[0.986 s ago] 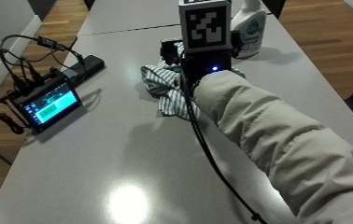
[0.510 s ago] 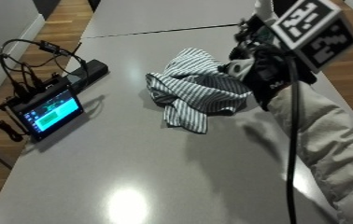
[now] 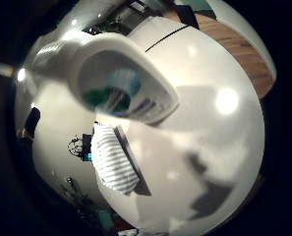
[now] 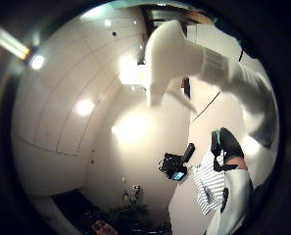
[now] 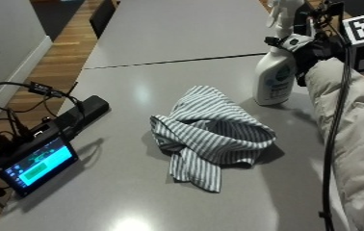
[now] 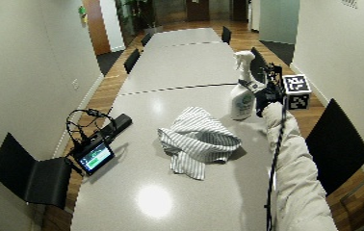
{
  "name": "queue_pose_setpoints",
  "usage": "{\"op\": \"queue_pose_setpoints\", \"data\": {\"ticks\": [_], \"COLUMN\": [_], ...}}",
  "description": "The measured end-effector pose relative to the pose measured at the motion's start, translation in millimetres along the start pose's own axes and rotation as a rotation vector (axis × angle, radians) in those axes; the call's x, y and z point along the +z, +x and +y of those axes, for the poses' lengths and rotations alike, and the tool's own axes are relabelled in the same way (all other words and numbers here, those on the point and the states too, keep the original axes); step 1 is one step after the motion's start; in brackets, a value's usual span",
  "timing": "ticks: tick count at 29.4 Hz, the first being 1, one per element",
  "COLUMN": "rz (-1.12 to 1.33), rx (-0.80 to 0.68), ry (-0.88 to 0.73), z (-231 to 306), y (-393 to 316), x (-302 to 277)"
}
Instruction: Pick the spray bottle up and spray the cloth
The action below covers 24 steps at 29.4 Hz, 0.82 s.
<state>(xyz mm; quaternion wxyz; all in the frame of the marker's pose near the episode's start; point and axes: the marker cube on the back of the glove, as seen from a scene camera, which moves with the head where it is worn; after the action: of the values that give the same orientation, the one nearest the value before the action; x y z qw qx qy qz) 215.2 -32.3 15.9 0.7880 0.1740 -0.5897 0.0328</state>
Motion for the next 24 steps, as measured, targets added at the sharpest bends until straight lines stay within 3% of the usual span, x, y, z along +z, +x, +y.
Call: {"op": "queue_pose_setpoints", "data": {"ticks": [8,13,19,24], "rz": [-0.05,-0.032,-0.012,0.142], "rx": [0.041,-0.079,-0.119,-0.138], "ry": [-0.029,0.079,0.246,0.266], "z": [-22.1,-24.0,-22.2,-6.5], "y": [18.1,-0.7,-8.2,-2.7], "x": [-25.9,-35.5,-36.9,-43.5]}}
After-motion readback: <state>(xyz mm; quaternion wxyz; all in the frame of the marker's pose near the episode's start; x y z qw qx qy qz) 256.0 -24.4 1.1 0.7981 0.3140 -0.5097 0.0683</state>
